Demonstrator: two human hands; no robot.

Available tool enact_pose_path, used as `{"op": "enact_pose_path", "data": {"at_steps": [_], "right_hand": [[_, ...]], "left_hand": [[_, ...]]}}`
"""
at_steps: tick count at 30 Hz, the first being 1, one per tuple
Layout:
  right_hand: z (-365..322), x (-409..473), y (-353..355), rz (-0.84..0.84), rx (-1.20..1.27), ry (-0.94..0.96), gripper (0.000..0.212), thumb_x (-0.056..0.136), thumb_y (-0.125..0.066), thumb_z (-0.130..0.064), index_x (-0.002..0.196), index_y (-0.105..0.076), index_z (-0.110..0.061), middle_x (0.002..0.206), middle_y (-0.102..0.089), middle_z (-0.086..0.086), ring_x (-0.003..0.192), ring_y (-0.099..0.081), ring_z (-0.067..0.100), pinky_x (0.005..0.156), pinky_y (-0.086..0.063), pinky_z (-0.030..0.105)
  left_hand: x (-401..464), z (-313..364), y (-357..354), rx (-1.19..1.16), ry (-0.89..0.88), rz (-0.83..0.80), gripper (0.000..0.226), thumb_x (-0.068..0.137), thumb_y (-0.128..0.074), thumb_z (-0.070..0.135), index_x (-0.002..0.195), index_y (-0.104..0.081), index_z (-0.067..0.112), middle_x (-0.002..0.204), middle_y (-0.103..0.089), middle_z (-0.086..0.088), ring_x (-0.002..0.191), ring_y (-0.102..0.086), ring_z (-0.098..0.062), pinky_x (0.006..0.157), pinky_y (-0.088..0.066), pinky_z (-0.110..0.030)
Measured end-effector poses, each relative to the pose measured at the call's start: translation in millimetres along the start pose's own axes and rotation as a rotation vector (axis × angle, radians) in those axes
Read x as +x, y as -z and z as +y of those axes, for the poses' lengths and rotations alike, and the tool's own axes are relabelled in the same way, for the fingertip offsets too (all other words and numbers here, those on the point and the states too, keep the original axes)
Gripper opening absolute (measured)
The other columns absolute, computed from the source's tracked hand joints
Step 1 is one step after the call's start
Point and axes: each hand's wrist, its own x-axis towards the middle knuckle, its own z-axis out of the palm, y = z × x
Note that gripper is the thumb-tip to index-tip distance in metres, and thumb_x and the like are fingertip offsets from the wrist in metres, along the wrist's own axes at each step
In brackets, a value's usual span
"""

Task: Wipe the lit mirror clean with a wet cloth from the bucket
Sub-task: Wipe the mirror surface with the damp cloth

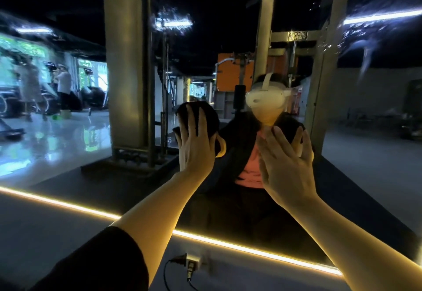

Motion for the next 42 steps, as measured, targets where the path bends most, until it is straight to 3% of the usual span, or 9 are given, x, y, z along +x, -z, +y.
{"op": "enact_pose_path", "data": {"at_steps": [3, 6, 13, 18, 24, 27, 30, 36, 42], "right_hand": [[-7, -6, -1, -0.019, 0.005, -0.008, 0.053, 0.098, -0.031, -0.032, 0.143, -0.051, -0.013, 0.155, -0.04, 0.01, 0.148, -0.028, 0.03, 0.118, -0.008, 0.063], [-8, -15, -3, -0.033, 0.013, 0.013, 0.052, 0.097, -0.035, -0.031, 0.143, -0.052, -0.013, 0.155, -0.039, 0.011, 0.148, -0.027, 0.03, 0.117, -0.01, 0.065], [-28, -24, -12, -0.052, 0.044, -0.017, 0.055, 0.099, -0.034, -0.033, 0.147, -0.044, -0.009, 0.158, -0.033, 0.015, 0.149, -0.023, 0.031, 0.117, -0.012, 0.065], [-59, -42, -22, -0.108, 0.06, 0.039, 0.054, 0.099, -0.036, -0.034, 0.147, -0.045, -0.012, 0.158, -0.033, 0.016, 0.149, -0.023, 0.031, 0.114, -0.016, 0.067], [-70, -52, -33, -0.112, 0.078, 0.045, 0.055, 0.099, -0.042, -0.034, 0.149, -0.042, -0.013, 0.159, -0.03, 0.015, 0.15, -0.02, 0.029, 0.113, -0.02, 0.067], [-80, -58, -37, -0.12, 0.106, 0.03, 0.056, 0.098, -0.043, -0.035, 0.15, -0.039, -0.013, 0.16, -0.027, 0.017, 0.151, -0.017, 0.029, 0.114, -0.019, 0.066], [-90, -67, -41, -0.158, 0.114, 0.048, 0.057, 0.099, -0.04, -0.036, 0.151, -0.038, -0.014, 0.161, -0.025, 0.017, 0.151, -0.018, 0.03, 0.113, -0.021, 0.066], [-99, -74, -45, -0.169, 0.118, 0.091, 0.056, 0.098, -0.041, -0.035, 0.15, -0.04, -0.014, 0.161, -0.024, 0.018, 0.15, -0.018, 0.032, 0.112, -0.021, 0.067], [-109, -81, -51, -0.198, 0.124, 0.064, 0.057, 0.098, -0.04, -0.035, 0.151, -0.038, -0.013, 0.161, -0.021, 0.019, 0.151, -0.017, 0.033, 0.113, -0.021, 0.066]], "left_hand": [[-24, -11, -8, 0.042, -0.184, -0.021, 0.074, 0.1, -0.043, 0.032, 0.155, 0.007, 0.022, 0.163, 0.009, -0.007, 0.149, 0.011, -0.035, 0.119, -0.007, -0.061], [-59, -58, -17, 0.171, -0.391, -0.069, 0.078, 0.095, -0.047, 0.034, 0.155, 0.002, 0.024, 0.163, 0.0, -0.008, 0.149, 0.003, -0.035, 0.112, -0.026, -0.065], [-67, -72, -19, -0.05, 0.102, 0.015, 0.069, 0.099, -0.026, 0.047, 0.154, 0.007, 0.022, 0.161, 0.012, -0.004, 0.149, 0.004, -0.038, 0.118, -0.011, -0.058], [-121, -79, -44, 0.084, -0.256, -0.043, 0.085, 0.09, -0.054, 0.03, 0.155, 0.001, 0.024, 0.162, 0.006, -0.004, 0.148, 0.005, -0.033, 0.112, -0.017, -0.06], [-125, -102, -46, -0.267, 0.461, 0.034, 0.069, 0.102, -0.04, 0.03, 0.148, 0.011, 0.023, 0.158, 0.018, 0.001, 0.149, 0.008, -0.035, 0.121, -0.006, -0.057], [-155, -96, -55, -0.244, 0.194, -0.01, 0.074, 0.1, -0.043, 0.032, 0.153, 0.009, 0.028, 0.161, 0.019, -0.001, 0.149, 0.012, -0.032, 0.12, -0.001, -0.05], [-197, -126, -68, -0.108, -0.059, -0.091, 0.089, 0.094, -0.055, 0.024, 0.156, 0.009, 0.03, 0.164, 0.014, -0.003, 0.15, 0.011, -0.03, 0.116, -0.016, -0.059], [-170, -139, -61, -0.393, 0.547, 0.039, 0.068, 0.103, -0.039, 0.024, 0.146, 0.013, 0.028, 0.159, 0.02, 0.0, 0.15, 0.013, -0.028, 0.121, -0.012, -0.054], [-190, -121, -67, -0.264, 0.07, -0.052, 0.069, 0.1, -0.034, 0.042, 0.155, 0.007, 0.032, 0.163, 0.018, -0.001, 0.15, 0.016, -0.025, 0.118, -0.015, -0.058]]}}
